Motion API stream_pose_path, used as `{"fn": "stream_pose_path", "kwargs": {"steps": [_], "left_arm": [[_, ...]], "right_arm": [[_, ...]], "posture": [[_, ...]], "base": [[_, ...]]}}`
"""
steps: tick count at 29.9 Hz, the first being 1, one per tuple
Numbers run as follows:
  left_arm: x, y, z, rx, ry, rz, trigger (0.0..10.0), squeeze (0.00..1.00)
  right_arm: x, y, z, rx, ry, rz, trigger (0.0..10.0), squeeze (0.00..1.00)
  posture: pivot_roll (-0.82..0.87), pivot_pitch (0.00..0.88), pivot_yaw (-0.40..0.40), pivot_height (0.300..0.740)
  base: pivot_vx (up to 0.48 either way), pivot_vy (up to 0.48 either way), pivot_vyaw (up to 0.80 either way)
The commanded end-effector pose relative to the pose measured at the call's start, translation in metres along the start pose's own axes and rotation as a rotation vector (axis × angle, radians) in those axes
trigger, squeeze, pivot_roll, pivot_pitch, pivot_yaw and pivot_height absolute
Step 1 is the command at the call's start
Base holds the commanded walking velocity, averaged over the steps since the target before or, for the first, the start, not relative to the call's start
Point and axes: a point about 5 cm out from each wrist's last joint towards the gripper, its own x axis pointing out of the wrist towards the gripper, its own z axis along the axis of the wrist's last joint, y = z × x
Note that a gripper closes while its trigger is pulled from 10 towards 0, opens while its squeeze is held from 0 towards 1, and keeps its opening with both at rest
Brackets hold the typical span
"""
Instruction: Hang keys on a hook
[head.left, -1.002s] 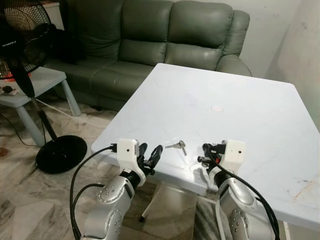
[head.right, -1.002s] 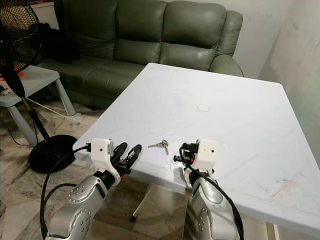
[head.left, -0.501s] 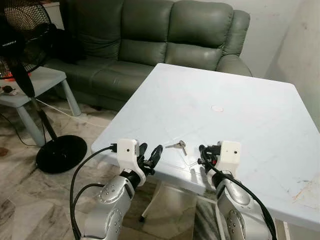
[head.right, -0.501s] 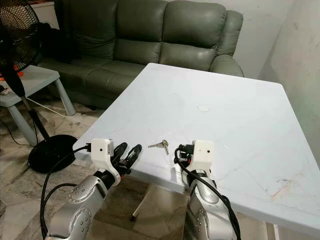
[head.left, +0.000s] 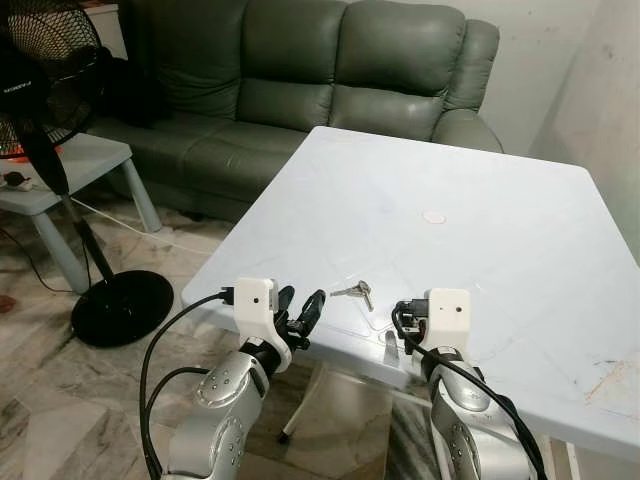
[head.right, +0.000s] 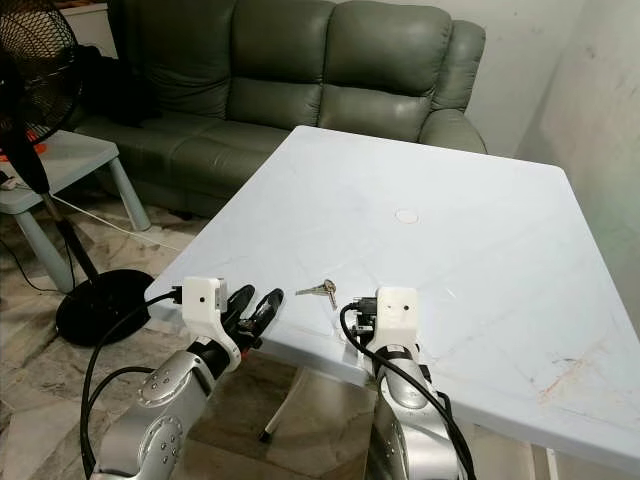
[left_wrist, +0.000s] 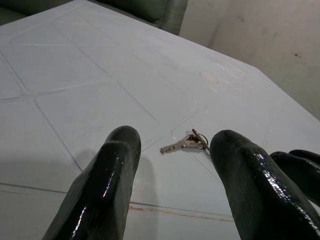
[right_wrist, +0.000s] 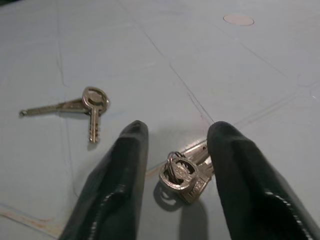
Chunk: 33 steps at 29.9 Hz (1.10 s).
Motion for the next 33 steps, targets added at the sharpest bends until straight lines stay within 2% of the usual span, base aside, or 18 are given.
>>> {"fn": "stream_pose_path", "kwargs": {"steps": [1, 2, 3, 13, 31, 32, 33], "left_arm": [[0.003, -0.011, 0.002, -0.031, -0.017, -0.015, 10.0, 0.00], [0.003, -0.011, 0.002, -0.032, -0.016, -0.015, 10.0, 0.00], [0.003, -0.011, 0.002, -0.031, -0.016, -0.015, 10.0, 0.00], [0.003, -0.011, 0.002, -0.034, -0.016, -0.015, 10.0, 0.00], [0.002, -0.012, 0.002, -0.039, -0.018, -0.011, 10.0, 0.00], [0.002, -0.012, 0.002, -0.039, -0.019, -0.010, 10.0, 0.00], [0.002, -0.012, 0.002, -0.040, -0.019, -0.009, 10.0, 0.00]], "right_arm": [[0.001, 0.001, -0.002, -0.016, 0.020, -0.007, 10.0, 0.95], [0.001, 0.001, -0.002, -0.014, 0.021, -0.005, 10.0, 0.95], [0.001, 0.002, -0.002, -0.010, 0.027, -0.003, 10.0, 0.00], [0.004, 0.005, -0.005, -0.010, 0.081, -0.030, 10.0, 0.00], [0.003, 0.014, -0.006, 0.025, 0.100, -0.048, 10.0, 0.00], [0.002, 0.015, -0.006, 0.027, 0.099, -0.047, 9.3, 0.00], [0.002, 0.017, -0.007, 0.028, 0.102, -0.045, 9.1, 0.00]], "posture": [[-0.01, 0.021, -0.037, 0.740], [-0.01, 0.021, -0.037, 0.740], [-0.01, 0.021, -0.037, 0.740], [-0.01, 0.023, -0.037, 0.740], [0.00, 0.027, -0.039, 0.740], [0.00, 0.028, -0.040, 0.740], [0.00, 0.029, -0.040, 0.740]], "base": [[0.000, 0.000, 0.00], [0.000, 0.000, 0.00], [0.000, 0.000, 0.00], [0.000, 0.000, 0.00], [0.000, 0.000, 0.00], [0.000, 0.000, 0.00], [0.000, 0.000, 0.00]]}}
